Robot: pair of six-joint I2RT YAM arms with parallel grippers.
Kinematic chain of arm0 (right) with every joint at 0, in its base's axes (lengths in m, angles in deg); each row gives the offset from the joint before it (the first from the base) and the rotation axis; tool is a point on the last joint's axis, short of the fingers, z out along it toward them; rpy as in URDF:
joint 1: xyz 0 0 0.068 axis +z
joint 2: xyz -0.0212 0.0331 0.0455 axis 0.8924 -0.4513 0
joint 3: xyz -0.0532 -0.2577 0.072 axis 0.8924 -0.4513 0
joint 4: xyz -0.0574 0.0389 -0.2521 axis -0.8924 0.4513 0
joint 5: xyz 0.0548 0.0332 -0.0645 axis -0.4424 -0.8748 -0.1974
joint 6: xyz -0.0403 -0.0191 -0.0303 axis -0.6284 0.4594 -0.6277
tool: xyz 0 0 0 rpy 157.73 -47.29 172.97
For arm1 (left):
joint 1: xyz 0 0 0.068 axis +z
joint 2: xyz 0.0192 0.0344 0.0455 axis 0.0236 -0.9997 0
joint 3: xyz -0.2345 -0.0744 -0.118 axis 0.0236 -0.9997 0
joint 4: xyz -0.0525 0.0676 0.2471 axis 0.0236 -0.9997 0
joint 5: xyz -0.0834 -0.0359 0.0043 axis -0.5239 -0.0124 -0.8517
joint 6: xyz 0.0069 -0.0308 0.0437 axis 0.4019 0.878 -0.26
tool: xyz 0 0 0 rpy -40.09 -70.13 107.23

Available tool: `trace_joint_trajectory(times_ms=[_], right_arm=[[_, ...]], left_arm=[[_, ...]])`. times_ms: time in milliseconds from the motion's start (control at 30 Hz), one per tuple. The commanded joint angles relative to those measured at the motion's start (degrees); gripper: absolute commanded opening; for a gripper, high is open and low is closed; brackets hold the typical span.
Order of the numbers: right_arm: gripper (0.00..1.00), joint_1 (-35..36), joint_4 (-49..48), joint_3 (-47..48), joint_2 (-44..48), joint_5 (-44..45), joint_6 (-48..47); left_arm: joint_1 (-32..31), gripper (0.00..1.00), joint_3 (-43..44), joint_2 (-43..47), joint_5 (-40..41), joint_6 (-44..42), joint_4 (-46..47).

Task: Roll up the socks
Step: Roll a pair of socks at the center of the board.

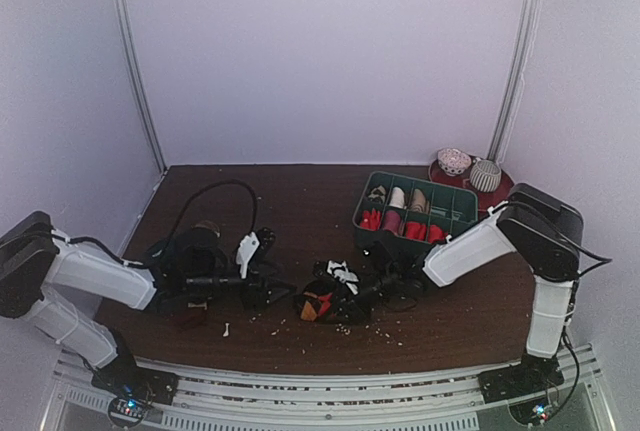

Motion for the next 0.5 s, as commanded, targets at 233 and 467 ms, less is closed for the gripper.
trace_joint_trajectory(times_ms=[233,467], right_arm=[[0.26,-2.7,20.9,3.5,-10.4,-5.9,5.8],[0.26,-3.1,22.4,4.8,-11.6,-5.8,5.2]], left_arm=[[-4.1,0.6,0.0,-11.6,-4.0,-6.7,18.6],[-7.5,0.59,0.5,-15.8,-1.8,-6.9,17.3]])
